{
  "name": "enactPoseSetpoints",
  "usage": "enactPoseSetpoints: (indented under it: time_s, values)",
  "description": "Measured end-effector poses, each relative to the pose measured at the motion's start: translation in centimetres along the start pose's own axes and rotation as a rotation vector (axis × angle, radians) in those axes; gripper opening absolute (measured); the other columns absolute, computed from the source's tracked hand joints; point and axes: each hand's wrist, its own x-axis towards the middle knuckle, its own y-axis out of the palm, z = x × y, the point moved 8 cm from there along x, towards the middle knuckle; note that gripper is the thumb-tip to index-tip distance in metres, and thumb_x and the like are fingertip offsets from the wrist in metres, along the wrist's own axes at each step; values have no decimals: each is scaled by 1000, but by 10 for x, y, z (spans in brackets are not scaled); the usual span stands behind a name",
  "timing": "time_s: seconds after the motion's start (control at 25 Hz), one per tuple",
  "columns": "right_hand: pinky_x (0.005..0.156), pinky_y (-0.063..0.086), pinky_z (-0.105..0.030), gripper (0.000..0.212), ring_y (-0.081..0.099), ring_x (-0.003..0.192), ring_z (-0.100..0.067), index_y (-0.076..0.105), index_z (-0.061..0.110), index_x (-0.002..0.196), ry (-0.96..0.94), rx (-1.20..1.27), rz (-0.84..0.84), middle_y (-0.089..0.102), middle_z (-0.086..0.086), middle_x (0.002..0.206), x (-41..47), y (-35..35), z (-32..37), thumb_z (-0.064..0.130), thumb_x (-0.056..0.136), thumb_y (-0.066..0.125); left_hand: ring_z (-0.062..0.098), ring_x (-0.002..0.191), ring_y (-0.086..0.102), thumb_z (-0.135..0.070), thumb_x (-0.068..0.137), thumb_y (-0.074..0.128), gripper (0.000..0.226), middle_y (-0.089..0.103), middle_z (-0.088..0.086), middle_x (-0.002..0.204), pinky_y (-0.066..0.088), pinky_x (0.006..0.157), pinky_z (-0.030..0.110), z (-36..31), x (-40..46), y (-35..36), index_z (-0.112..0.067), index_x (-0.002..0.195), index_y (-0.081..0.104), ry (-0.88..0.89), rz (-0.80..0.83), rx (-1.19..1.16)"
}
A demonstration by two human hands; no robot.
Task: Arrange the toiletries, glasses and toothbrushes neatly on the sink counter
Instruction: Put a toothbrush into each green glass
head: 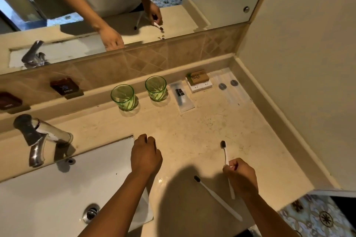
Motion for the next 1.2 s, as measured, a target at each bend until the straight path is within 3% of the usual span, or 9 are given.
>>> enactPoseSetpoints:
  time_s: [0.16,0.36,0.48,0.56,0.64,0.84,1.0,1.08,1.2]
  values:
    - [67,56,-36,14,66,76,-25,67,16,83,-155,69,55,70,-4,79,12,7,73,26,92,63,31,104,55,-23,89,56,30,59,13,117,49,87,40,-4,16,-16,-7,114,60,-56,-47,8]
    - [67,59,-38,16,70,73,-23,71,5,92,-263,323,239,73,-18,84,37,15,201,20,94,65,41,130,46,-21,85,55,49,49,24,144,39,111,49,-6,53,-20,0,128,56,-83,-155,7]
    - [54,58,-27,13,69,63,-14,72,6,92,-403,461,274,77,-13,82,66,18,277,17,95,65,40,145,33,-30,87,46,62,40,25,156,26,123,50,-6,72,-9,-1,142,49,-91,-146,46]
    - [59,56,-27,11,71,67,-16,74,12,87,-493,522,243,78,-9,80,86,20,314,20,93,68,31,153,23,-33,89,45,67,31,17,163,12,128,43,-1,75,-5,-7,150,43,-117,-183,0]
    - [60,54,-25,13,68,64,-13,74,11,88,-570,531,210,76,-9,77,99,21,336,22,92,69,28,155,20,-36,88,46,68,29,13,165,11,128,40,2,74,-4,-11,151,42,-121,-208,-11]
    - [53,48,-16,17,57,51,-4,71,1,91,-654,508,249,67,-6,69,125,53,366,18,92,70,33,152,27,-39,85,44,68,39,16,160,26,124,48,7,80,1,-9,146,49,-109,-240,0]
    - [55,51,-18,17,57,60,-14,70,-1,93,-676,463,354,61,-14,73,130,92,368,16,92,71,30,152,28,-37,86,46,66,40,13,160,30,122,49,8,79,3,-12,147,49,-111,-255,-27]
    - [54,50,-19,17,52,63,-19,71,1,93,-664,447,382,56,-16,74,135,105,369,18,91,73,29,152,27,-38,86,47,67,39,12,160,31,122,48,11,79,4,-13,147,49,-117,-266,-40]
    - [51,43,-21,11,44,57,-11,73,9,89,-715,403,424,50,-6,67,136,116,376,20,89,75,27,153,26,-37,86,49,67,38,10,161,31,122,48,13,81,7,-13,148,49,-122,-262,-46]
